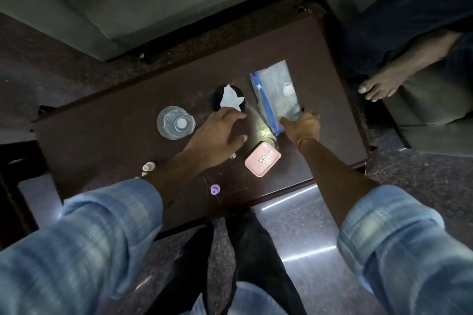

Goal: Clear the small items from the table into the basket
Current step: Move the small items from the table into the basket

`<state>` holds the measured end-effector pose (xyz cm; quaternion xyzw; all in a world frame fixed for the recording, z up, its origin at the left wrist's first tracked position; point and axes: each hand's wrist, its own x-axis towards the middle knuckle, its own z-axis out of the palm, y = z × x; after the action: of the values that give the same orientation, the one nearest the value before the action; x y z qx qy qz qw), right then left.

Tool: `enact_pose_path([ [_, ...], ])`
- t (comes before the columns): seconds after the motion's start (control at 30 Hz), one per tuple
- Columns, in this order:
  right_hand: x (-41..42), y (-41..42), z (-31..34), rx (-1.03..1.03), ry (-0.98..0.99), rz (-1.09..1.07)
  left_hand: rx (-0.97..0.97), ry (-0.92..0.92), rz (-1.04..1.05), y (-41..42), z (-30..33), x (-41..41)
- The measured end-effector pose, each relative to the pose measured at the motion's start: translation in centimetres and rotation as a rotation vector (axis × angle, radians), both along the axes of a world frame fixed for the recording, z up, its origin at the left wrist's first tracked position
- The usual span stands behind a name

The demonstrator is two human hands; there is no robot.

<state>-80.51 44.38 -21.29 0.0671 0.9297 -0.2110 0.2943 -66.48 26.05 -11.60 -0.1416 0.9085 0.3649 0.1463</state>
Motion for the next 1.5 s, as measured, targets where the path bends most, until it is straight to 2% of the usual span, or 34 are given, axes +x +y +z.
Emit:
enact_pose_path([
  [0.13, 0.2, -0.2, -1.5, 0.094, 0.036, 0.069, 0.006, 0.009, 0.001, -0.1, -0.2, 0.2],
  [0.3, 0.3, -0.3, 0.2, -0.140, 0.042, -0.129, 0.026, 0.062, 0.011, -0.5, 1.5, 0.6],
  [0.47, 1.8, 1.0, 7.8, -0.438, 0.214, -0.180, 0.068, 0.127, 0.152, -1.4, 6.0, 0.5],
  [0.57, 3.0, 2.0, 13.6, -0.561, 0.293, -0.125, 0.096, 0.195, 0.281, -2.3, 9.2, 0.7],
  [0.63, 4.1, 1.9, 17.4, -0.654, 0.306, -0.072, 0.139, 0.172, 0.383, -3.2, 11.1, 1.5],
  [0.7, 5.4, 0.9, 20.8, -0.770, 0.281, 0.014, 0.253, 0.142, 0.512, -4.1, 13.1, 3.0],
  [0.8, 8.1, -1.9, 25.2, -1.003, 0.123, 0.102, 0.503, 0.197, 0.638, -5.6, 16.3, 6.5],
  [0.9, 11.7, -5.6, 27.9, -1.118, 0.022, 0.210, 0.580, 0.281, 0.670, -7.7, 18.9, 11.6],
  [1.1, 21.8, -14.3, 30.0, -1.158, -0.083, 0.296, 0.547, 0.376, 0.853, -12.7, 22.4, 24.9],
  [1.27, 33.3, -21.3, 31.1, -1.100, -0.148, 0.345, 0.546, 0.383, 1.072, -17.0, 23.4, 38.2],
  [1.5, 48.7, -27.2, 30.1, -0.887, -0.263, 0.452, 0.495, 0.344, 1.375, -19.1, 21.7, 55.4],
])
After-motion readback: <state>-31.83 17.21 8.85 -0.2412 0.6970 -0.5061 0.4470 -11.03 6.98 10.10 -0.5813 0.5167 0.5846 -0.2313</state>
